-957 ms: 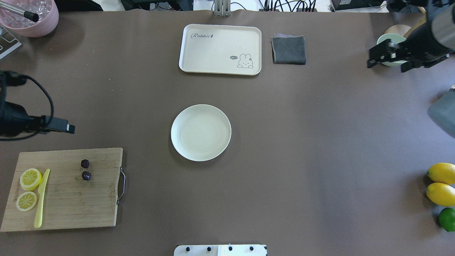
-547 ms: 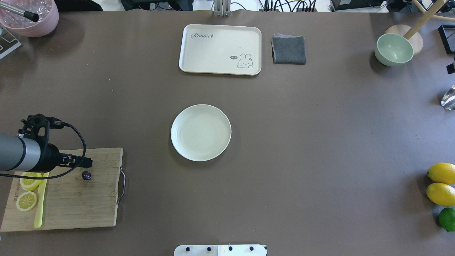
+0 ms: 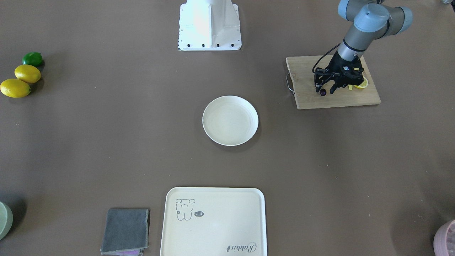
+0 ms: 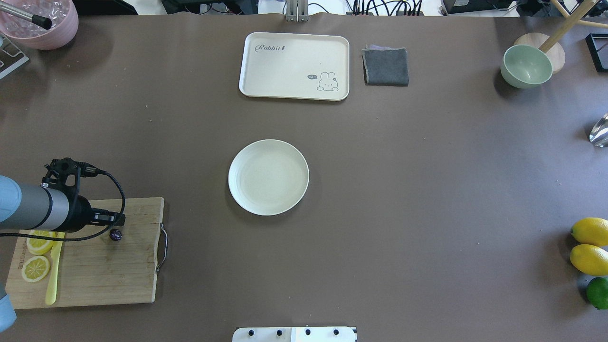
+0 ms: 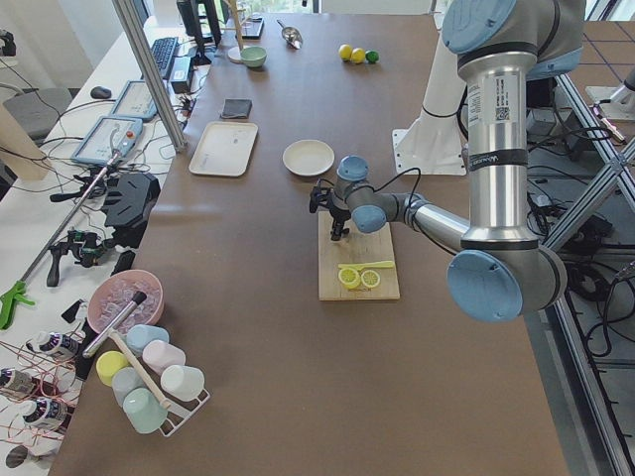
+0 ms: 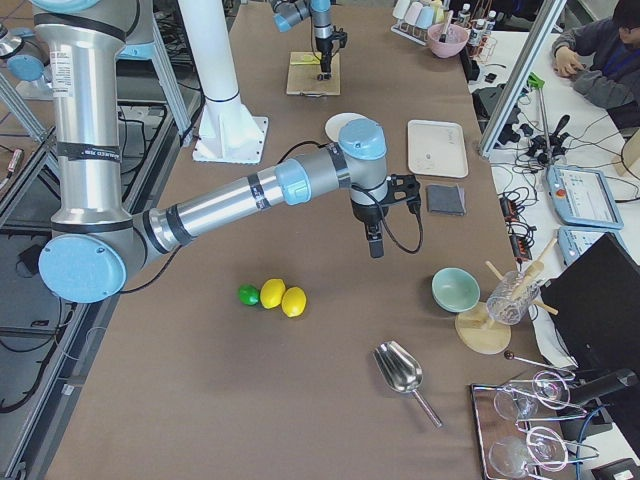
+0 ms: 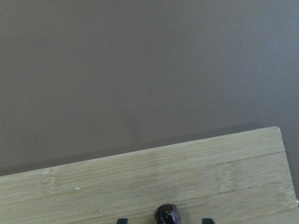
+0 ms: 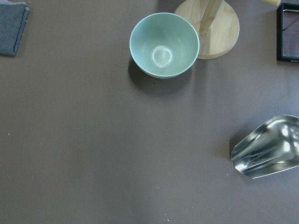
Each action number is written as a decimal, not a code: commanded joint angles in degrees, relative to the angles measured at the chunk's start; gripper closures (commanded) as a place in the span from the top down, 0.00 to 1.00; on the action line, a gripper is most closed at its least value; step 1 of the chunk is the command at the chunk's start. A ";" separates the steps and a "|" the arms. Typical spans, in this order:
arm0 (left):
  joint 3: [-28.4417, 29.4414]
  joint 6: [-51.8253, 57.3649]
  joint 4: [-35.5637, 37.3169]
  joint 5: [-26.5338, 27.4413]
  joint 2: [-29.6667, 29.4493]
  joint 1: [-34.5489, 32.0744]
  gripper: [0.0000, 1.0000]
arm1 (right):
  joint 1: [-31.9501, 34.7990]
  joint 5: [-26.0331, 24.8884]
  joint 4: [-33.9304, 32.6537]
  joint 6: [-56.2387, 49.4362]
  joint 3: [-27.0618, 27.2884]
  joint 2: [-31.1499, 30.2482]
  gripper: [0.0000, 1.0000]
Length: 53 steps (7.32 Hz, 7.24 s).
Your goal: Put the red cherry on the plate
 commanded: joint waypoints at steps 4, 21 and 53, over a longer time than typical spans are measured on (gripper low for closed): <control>-0.35 -0.27 -0.01 0.01 -0.95 0.49 0.00 | 0.48 -0.01 0.00 -0.14 0.00 -0.58 1.00; 3.05 -12.87 27.82 -4.07 -40.07 -6.51 0.98 | 6.02 0.17 0.70 -11.83 -5.88 -11.84 1.00; 13.19 63.98 30.48 -29.61 1.77 -61.57 0.98 | 6.02 1.13 0.70 -11.57 -8.18 -11.66 1.00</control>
